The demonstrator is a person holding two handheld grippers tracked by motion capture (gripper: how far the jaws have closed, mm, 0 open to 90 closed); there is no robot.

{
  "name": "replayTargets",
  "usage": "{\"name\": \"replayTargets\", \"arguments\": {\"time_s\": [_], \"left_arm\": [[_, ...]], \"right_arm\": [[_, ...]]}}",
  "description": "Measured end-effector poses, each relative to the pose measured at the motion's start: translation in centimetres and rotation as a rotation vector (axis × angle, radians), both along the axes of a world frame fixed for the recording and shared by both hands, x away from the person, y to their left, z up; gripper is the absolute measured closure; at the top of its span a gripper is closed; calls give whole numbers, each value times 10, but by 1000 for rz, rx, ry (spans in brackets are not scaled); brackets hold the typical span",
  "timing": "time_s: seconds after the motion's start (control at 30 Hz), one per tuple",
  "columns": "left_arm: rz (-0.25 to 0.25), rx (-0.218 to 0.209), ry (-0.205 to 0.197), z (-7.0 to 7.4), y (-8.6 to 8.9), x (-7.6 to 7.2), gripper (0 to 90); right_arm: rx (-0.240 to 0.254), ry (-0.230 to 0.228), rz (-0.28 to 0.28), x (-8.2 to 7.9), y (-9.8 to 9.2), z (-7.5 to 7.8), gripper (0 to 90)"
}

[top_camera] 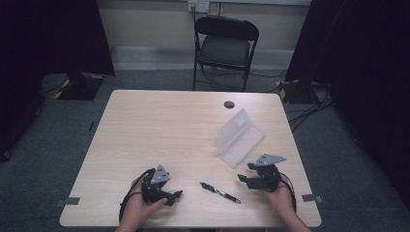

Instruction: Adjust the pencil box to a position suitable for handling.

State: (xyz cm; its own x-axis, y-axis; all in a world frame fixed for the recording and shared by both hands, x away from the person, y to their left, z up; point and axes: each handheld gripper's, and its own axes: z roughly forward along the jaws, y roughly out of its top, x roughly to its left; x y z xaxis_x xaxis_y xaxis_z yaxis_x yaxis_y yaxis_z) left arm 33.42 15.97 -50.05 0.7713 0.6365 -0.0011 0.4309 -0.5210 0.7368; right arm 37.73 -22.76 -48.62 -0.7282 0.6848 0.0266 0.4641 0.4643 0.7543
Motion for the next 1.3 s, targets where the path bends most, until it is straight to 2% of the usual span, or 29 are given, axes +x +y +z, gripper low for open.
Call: {"name": "replayTargets", "arguments": {"time_s": [0.17, 0.27, 0.33, 0.43, 0.67, 0.73, 0.8, 0.9, 1.0, 1.07, 1.1, 1.2, 1.23, 1.3], "left_arm": [[-1, 0, 1, 0, 0, 0, 155], [-1, 0, 0, 0, 0, 0, 155], [0, -1, 1, 0, 0, 0, 155], [-1, 0, 0, 0, 0, 0, 155], [0, 0, 0, 0, 0, 0, 155], [0, 0, 0, 0, 0, 0, 155], [0, 1, -1, 0, 0, 0, 155], [0, 0, 0, 0, 0, 0, 155], [0, 0, 0, 0, 0, 0, 155], [0, 0, 0, 0, 0, 0, 155], [0, -1, 0, 0, 0, 0, 155], [0, 0, -1, 0, 0, 0, 155], [0, 0, -1, 0, 0, 0, 155], [1, 1, -2, 0, 0, 0, 155]], "right_arm": [[-8, -32, 21, 10, 13, 7, 421], [6, -41, 42, 16, 22, 13, 463], [4, -39, 56, 20, 28, 15, 476], [-20, -28, 73, 26, 37, 13, 554], [-53, 5, 47, 36, 49, 5, 624], [-68, 21, 47, 38, 51, 3, 682], [-82, 12, 51, 38, 53, 2, 761], [-79, 21, 56, 39, 53, 2, 870], [-74, 24, 60, 40, 53, 2, 877], [-53, 34, 77, 41, 53, 1, 888], [-61, 31, 90, 40, 54, 2, 891], [-68, 33, 129, 36, 62, 3, 890], [-70, 38, 125, 35, 66, 3, 889], [-56, 40, 142, 33, 74, 2, 887]]}}
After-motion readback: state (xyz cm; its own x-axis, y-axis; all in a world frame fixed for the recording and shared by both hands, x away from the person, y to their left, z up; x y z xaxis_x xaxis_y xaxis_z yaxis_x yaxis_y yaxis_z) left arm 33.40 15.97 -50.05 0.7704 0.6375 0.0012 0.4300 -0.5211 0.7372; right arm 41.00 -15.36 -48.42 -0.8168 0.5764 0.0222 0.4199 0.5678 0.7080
